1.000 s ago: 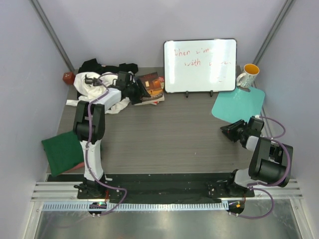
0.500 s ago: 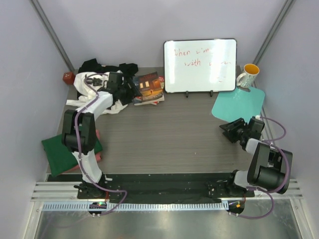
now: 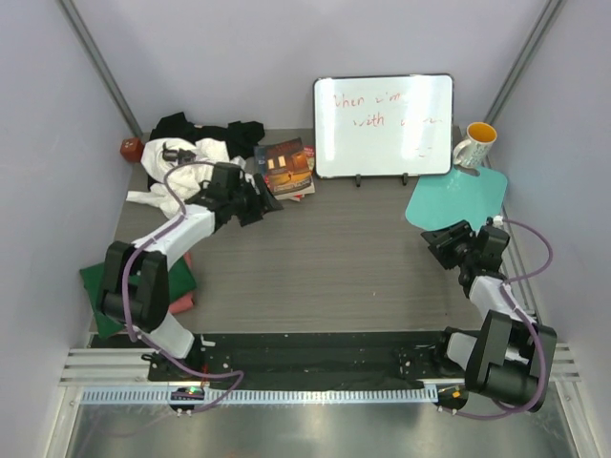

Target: Fold and stack the t-shirts

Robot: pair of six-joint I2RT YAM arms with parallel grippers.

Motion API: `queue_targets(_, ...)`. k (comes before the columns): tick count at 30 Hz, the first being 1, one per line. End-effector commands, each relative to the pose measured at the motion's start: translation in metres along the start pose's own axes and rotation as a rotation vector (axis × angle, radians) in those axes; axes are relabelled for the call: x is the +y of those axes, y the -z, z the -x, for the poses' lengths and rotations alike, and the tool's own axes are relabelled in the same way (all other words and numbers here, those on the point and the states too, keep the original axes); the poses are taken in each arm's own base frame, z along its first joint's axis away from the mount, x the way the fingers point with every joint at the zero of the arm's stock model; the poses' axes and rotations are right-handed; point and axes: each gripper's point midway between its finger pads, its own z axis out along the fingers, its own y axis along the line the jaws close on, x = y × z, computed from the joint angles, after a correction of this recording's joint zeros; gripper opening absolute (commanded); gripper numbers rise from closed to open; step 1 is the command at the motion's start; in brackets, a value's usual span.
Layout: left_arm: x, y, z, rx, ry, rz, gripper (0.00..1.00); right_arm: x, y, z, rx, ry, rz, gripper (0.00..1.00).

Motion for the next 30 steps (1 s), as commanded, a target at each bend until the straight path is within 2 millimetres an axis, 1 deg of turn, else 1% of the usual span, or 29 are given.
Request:
queue_targets(1,-0.044,-0.016,-0.051,0.093,-0.106,-0.109,0.7,0.004,-0.005,-0.016,0.036,0.01,0.015,0.54)
queue_targets(2,-0.045,-0.025,-0.063,0.11,-0.124,-0.096,0.69,0.001,-0.005,-0.017,0.033,0.019,-0.001,0.54)
queue_targets(3,-0.058,-0.029,-0.081,0.142,-0.159,-0.112,0.69,-0.006,-0.007,-0.011,-0.002,0.028,-0.042,0.55)
queue_targets(4,-0.067,-0.033,-0.085,0.148,-0.175,-0.125,0.65,-0.014,-0.007,-0.009,-0.015,0.026,-0.087,0.55)
queue_targets(5,-0.071,-0.037,-0.091,0.162,-0.179,-0.13,0.47,-0.023,-0.007,-0.005,-0.038,0.018,-0.131,0.56)
queue_targets(6,-0.073,-0.045,-0.103,0.2,-0.18,-0.132,0.4,-0.035,-0.005,0.005,-0.088,-0.002,-0.206,0.55)
queue_targets(7,-0.08,-0.048,-0.103,0.206,-0.175,-0.147,0.31,-0.043,-0.003,0.006,-0.095,-0.027,-0.24,0.55)
queue_targets(8,-0.086,-0.05,-0.108,0.22,-0.168,-0.159,0.15,-0.046,-0.003,0.007,-0.109,-0.053,-0.257,0.55)
queue_targets(9,-0.086,-0.054,-0.114,0.239,-0.165,-0.163,0.11,-0.049,-0.004,0.01,-0.123,-0.061,-0.276,0.55)
queue_targets(10,-0.09,-0.055,-0.115,0.241,-0.169,-0.171,0.08,-0.052,-0.005,0.011,-0.126,-0.073,-0.296,0.55)
queue_targets(11,-0.094,-0.055,-0.121,0.251,-0.18,-0.178,0.06,-0.058,-0.007,0.01,-0.121,-0.083,-0.324,0.55)
queue_targets(12,-0.094,-0.055,-0.125,0.256,-0.185,-0.177,0.06,-0.057,-0.009,0.016,-0.13,-0.084,-0.335,0.55)
queue_targets(13,-0.093,-0.056,-0.129,0.264,-0.191,-0.173,0.06,-0.064,-0.008,0.019,-0.143,-0.088,-0.378,0.54)
queue_targets(14,-0.095,-0.055,-0.134,0.27,-0.199,-0.178,0.06,-0.066,-0.009,0.022,-0.149,-0.086,-0.394,0.54)
queue_targets(15,-0.092,-0.055,-0.138,0.279,-0.202,-0.171,0.06,-0.062,-0.012,0.029,-0.161,-0.079,-0.396,0.54)
queue_targets(17,-0.089,-0.055,-0.142,0.287,-0.207,-0.168,0.07,-0.059,-0.012,0.036,-0.184,-0.077,-0.396,0.55)
queue_targets(19,-0.084,-0.055,-0.149,0.302,-0.207,-0.164,0.14,-0.049,-0.011,0.045,-0.211,-0.07,-0.365,0.55)
queue_targets(20,-0.081,-0.056,-0.151,0.307,-0.207,-0.158,0.23,-0.046,-0.011,0.048,-0.221,-0.069,-0.356,0.55)
queue_targets(22,-0.078,-0.057,-0.153,0.312,-0.204,-0.153,0.35,-0.036,-0.01,0.056,-0.242,-0.059,-0.33,0.56)
queue_targets(23,-0.078,-0.057,-0.154,0.314,-0.204,-0.154,0.45,-0.038,-0.008,0.063,-0.277,-0.055,-0.355,0.56)
queue_targets(25,-0.077,-0.058,-0.156,0.32,-0.201,-0.152,0.5,-0.035,-0.006,0.074,-0.304,-0.032,-0.37,0.57)
queue_targets(26,-0.075,-0.059,-0.158,0.325,-0.203,-0.148,0.5,-0.039,-0.004,0.074,-0.299,-0.029,-0.398,0.57)
queue_targets(27,-0.073,-0.059,-0.158,0.327,-0.201,-0.144,0.5,-0.037,-0.005,0.078,-0.308,-0.023,-0.397,0.57)
queue_targets(29,-0.071,-0.06,-0.16,0.328,-0.201,-0.138,0.5,-0.038,-0.009,0.079,-0.296,-0.022,-0.403,0.57)
queue_targets(30,-0.068,-0.06,-0.162,0.331,-0.2,-0.132,0.5,-0.037,-0.014,0.076,-0.273,-0.026,-0.395,0.57)
